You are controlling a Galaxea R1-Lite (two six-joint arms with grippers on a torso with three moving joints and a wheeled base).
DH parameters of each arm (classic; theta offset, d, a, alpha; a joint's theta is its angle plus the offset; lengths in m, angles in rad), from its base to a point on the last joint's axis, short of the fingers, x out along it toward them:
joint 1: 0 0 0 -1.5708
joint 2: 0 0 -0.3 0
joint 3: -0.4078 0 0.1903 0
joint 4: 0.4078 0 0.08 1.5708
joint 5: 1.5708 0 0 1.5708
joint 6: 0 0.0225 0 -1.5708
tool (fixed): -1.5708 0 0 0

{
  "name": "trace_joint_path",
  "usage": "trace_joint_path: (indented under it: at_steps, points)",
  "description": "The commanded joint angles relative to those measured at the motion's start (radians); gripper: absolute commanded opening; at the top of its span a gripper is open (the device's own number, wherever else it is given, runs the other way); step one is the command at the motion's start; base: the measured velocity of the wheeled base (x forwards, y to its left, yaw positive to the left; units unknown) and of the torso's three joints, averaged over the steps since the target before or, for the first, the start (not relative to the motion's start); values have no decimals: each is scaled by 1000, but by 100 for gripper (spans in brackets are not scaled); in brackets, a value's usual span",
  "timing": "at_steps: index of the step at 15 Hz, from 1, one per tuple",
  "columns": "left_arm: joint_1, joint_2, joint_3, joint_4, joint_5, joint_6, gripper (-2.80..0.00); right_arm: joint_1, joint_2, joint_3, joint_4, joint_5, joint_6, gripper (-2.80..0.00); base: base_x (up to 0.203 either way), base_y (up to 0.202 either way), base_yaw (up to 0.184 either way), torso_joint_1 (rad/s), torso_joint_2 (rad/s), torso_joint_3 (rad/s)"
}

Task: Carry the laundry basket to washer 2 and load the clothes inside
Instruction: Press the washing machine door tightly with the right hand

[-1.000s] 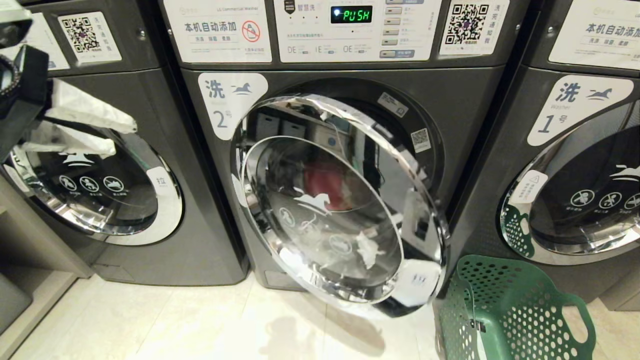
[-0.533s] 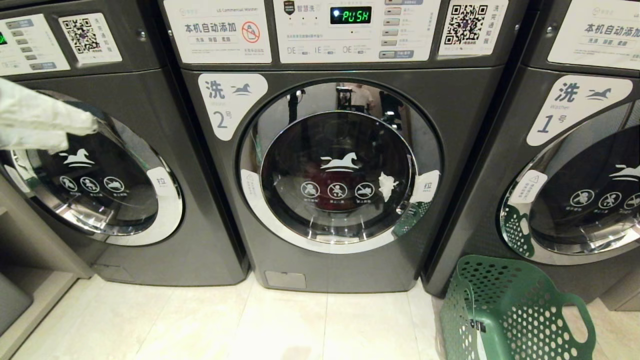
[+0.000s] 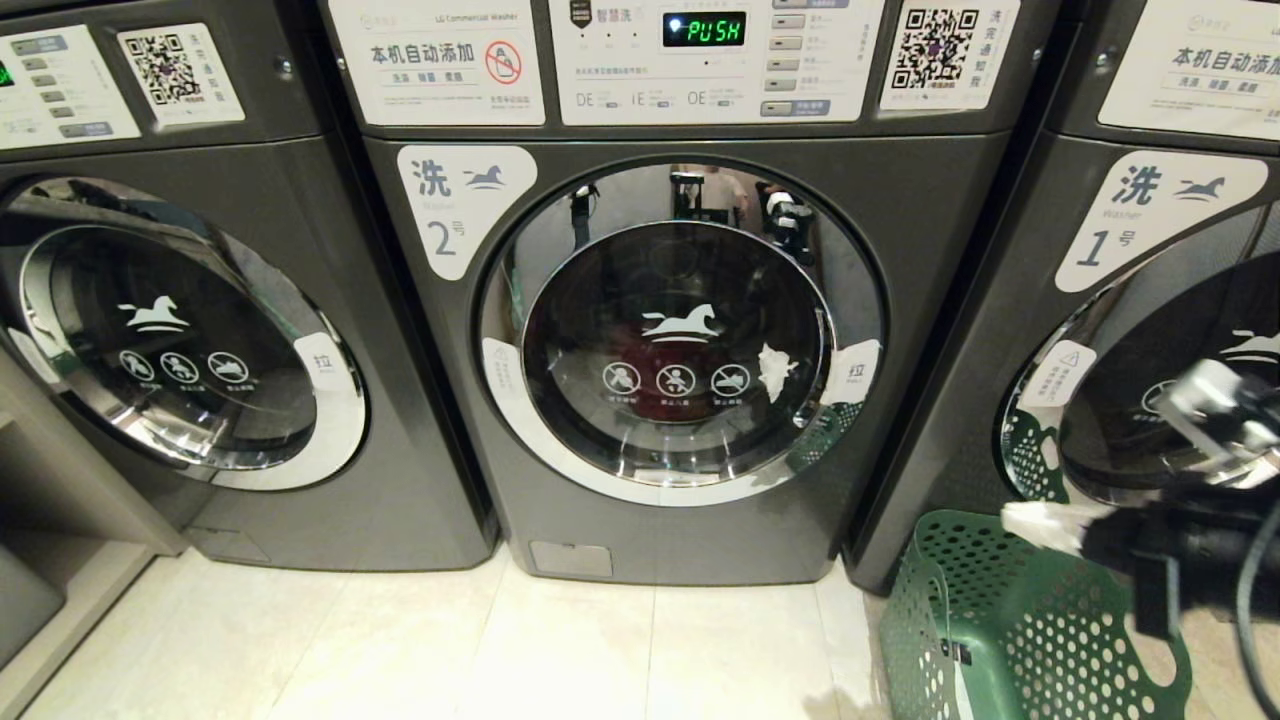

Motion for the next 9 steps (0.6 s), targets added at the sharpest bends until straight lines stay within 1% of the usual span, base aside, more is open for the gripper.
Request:
trace_joint_path:
  at_steps: [1, 3, 4, 5, 6, 7, 8, 9]
  points:
    - [5, -89, 36, 6, 25, 21, -280, 35, 384, -87, -120, -13, -6, -280, 0, 0, 0, 0, 0, 0]
    - [8, -182, 131, 5, 109, 59, -280, 66, 565, -223, -250, -52, -12, -280, 0, 0, 0, 0, 0, 0]
    - [14, -230, 184, 9, 134, 67, -280, 76, 640, -289, -307, -79, -12, -280, 0, 0, 0, 0, 0, 0]
    - [33, -288, 239, 19, 144, 71, -280, 82, 707, -341, -370, -122, -12, -280, 0, 0, 0, 0, 0, 0]
    - [69, -345, 285, 38, 148, 73, -280, 87, 760, -378, -454, -180, -13, -280, 0, 0, 0, 0, 0, 0]
    - [125, -414, 335, 66, 141, 79, -280, 89, 793, -405, -533, -264, -13, -280, 0, 0, 0, 0, 0, 0]
    - [197, -480, 383, 92, 118, 97, -280, 91, 798, -417, -547, -313, -15, -280, 0, 0, 0, 0, 0, 0]
    - [281, -530, 433, 111, 89, 117, -280, 91, 799, -420, -551, -329, -14, -280, 0, 0, 0, 0, 0, 0]
